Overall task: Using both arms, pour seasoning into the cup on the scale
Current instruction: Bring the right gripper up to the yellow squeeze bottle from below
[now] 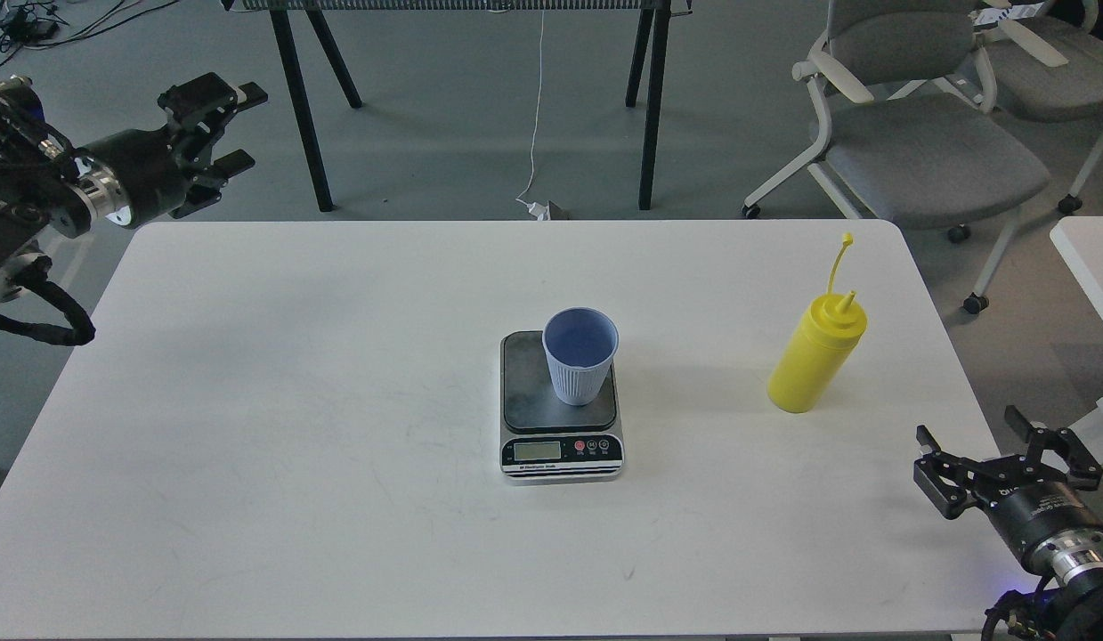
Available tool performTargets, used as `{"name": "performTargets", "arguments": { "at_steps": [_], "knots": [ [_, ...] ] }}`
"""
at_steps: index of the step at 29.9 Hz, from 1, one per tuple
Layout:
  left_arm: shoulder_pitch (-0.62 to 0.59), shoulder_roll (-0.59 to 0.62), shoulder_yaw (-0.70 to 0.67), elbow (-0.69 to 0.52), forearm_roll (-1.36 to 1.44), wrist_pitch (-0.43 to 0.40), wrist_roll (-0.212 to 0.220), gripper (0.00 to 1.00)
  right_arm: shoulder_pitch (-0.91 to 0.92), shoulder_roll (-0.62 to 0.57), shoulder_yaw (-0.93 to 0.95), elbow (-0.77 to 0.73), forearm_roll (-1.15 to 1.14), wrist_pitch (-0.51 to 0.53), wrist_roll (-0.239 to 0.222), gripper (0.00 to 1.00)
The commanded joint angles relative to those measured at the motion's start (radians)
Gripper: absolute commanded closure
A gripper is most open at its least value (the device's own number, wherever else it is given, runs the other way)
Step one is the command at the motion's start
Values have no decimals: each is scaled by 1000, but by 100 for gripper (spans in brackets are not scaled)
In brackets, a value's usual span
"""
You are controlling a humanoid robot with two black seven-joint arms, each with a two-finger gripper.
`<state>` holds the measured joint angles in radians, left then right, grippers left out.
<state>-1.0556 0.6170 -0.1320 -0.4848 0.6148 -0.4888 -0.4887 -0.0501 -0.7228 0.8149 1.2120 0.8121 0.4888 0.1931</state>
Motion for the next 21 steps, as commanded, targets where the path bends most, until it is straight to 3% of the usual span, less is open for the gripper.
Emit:
{"name": "performTargets", "arguments": {
  "at_steps": [1, 10, 21],
  "knots": [
    [3, 0, 0, 0, -1, 0, 0, 0, 24, 17, 0, 0, -5, 0, -1, 1],
    [14, 3, -1, 0, -1, 0, 0, 0, 105, 141, 0, -61, -85, 0, -1, 1],
    [19, 7, -20, 0, -1, 0, 0, 0, 122, 198, 0, -94, -123, 0, -1, 1]
  ]
}}
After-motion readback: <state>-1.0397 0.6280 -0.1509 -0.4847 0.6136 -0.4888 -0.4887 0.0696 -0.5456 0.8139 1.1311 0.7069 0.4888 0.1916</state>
